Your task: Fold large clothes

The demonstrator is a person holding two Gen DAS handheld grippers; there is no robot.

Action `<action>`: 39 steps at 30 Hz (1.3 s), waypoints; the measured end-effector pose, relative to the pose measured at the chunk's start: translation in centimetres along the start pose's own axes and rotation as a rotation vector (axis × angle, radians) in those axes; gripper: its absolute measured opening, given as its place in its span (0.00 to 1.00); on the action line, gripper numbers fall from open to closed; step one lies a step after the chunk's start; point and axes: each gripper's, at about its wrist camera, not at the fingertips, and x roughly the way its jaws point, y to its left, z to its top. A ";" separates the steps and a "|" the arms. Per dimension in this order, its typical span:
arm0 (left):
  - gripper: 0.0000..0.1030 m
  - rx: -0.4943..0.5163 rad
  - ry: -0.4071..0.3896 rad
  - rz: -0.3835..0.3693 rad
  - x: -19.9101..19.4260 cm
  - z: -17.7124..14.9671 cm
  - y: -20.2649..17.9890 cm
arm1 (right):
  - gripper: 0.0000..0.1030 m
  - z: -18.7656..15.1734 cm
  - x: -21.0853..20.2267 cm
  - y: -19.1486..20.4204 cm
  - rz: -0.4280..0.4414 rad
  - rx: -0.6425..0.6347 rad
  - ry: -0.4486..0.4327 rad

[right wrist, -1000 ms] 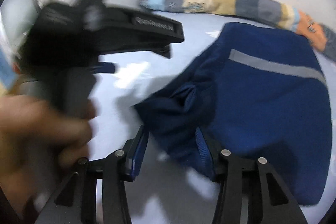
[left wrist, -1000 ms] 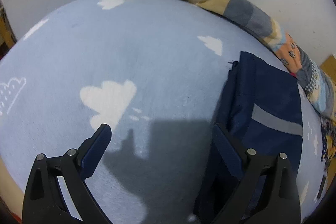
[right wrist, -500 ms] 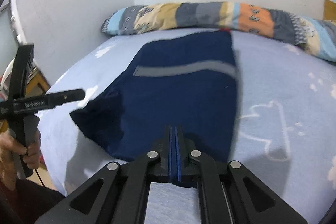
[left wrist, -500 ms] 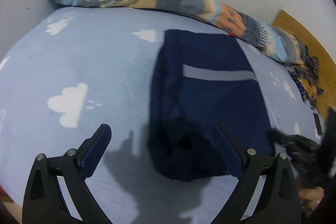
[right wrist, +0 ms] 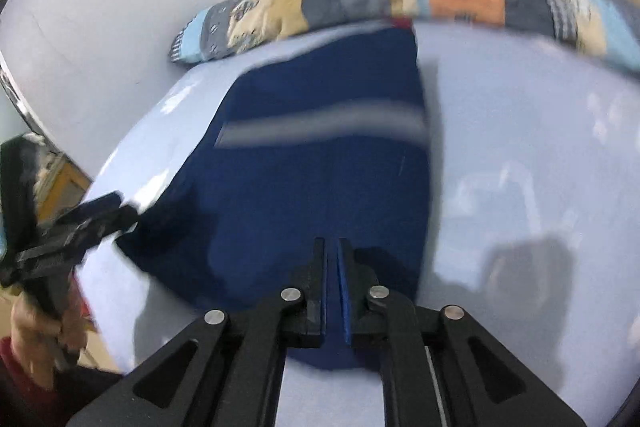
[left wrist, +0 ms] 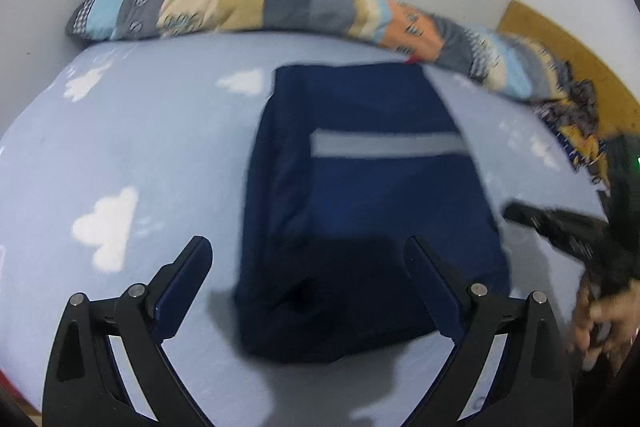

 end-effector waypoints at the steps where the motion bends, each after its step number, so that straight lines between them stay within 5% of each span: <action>1: 0.94 0.003 -0.005 -0.030 0.3 0.2 -0.9 | 0.09 1.7 0.3 0.0 -0.017 -0.013 -0.011; 4: 0.94 0.036 0.011 -0.055 1.5 0.1 -2.3 | 0.09 6.8 1.9 -0.3 -0.053 -0.039 -0.031; 10: 0.96 0.002 0.223 0.119 7.6 -1.8 -0.4 | 0.08 14.6 8.3 -2.9 -0.098 0.026 -0.002; 15: 1.00 -0.150 0.293 0.037 8.6 -1.7 2.6 | 0.00 15.5 16.7 -5.1 -0.145 0.070 0.255; 19: 1.00 -0.162 0.207 0.110 6.3 -0.2 3.3 | 0.09 16.4 14.7 -2.7 -0.186 0.048 0.181; 23: 1.00 -0.145 0.046 0.126 3.6 1.6 2.7 | 0.09 17.3 13.9 3.3 -0.029 -0.065 0.098; 26: 1.00 -0.161 0.048 0.063 4.2 1.8 2.5 | 0.09 17.1 15.8 7.4 0.099 -0.125 0.130; 28: 1.00 -0.167 0.077 0.086 5.4 1.8 2.8 | 0.06 16.4 18.8 8.8 0.111 -0.150 0.206; 32: 1.00 -0.167 0.241 0.140 9.5 1.8 2.8 | 0.06 15.3 21.4 8.0 0.065 -0.171 0.282; 36: 1.00 -0.178 0.134 0.098 7.3 3.8 2.1 | 0.10 16.1 15.5 4.7 0.166 -0.079 0.204; 39: 1.00 -0.133 0.051 0.092 5.7 4.7 0.6 | 0.16 15.6 10.5 2.0 0.069 -0.105 0.142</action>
